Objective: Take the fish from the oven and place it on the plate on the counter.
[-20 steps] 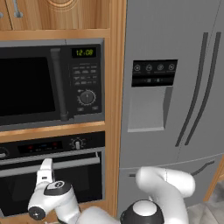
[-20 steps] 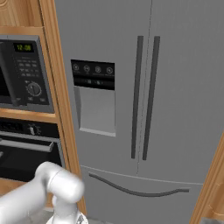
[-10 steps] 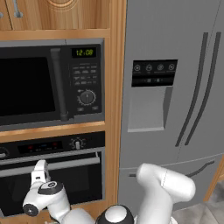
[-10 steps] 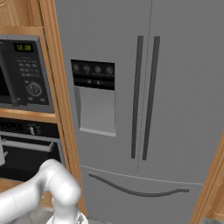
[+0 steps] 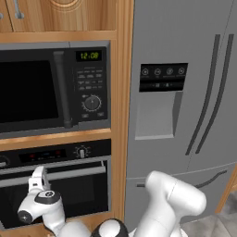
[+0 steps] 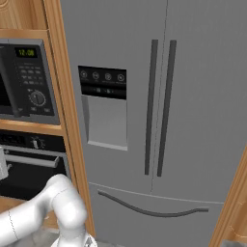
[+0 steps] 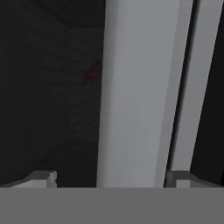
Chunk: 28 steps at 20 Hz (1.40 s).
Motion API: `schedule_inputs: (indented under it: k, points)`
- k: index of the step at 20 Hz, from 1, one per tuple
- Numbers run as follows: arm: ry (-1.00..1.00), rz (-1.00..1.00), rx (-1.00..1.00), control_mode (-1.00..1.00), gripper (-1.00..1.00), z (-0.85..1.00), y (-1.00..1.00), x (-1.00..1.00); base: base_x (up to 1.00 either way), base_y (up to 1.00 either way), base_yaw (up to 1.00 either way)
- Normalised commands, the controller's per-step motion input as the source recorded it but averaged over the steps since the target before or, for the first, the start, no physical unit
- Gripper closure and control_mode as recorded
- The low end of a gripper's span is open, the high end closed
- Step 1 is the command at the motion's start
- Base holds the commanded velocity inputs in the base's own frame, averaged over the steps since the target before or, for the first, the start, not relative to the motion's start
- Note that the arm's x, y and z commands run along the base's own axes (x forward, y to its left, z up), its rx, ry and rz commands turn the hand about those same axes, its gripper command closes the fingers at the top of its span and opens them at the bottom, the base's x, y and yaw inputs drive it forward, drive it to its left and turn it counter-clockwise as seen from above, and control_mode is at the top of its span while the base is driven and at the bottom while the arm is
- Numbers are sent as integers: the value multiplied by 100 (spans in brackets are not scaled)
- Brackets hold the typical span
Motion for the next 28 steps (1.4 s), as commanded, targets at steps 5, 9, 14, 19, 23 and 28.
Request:
schedule_inputs:
  k: [5, 9, 14, 19, 23, 28]
  points:
    - [0, 0, -1, -100, -100, -9, 18, 15, 0, 0, 0]
    - [0, 0, 0, -100, -100, 0, 0, 0, 0, 0, 0]
    - [0, 0, 0, -100, 100, 0, 0, 0, 0, 0, 0]
    - [0, 0, 0, -100, 100, 0, -1, 2, 0, 0, 0]
    - [0, 0, 0, -100, 100, 0, -1, 0, 0, 0, 0]
    - [9, 6, 0, -100, 100, -14, 0, -26, 0, 0, 0]
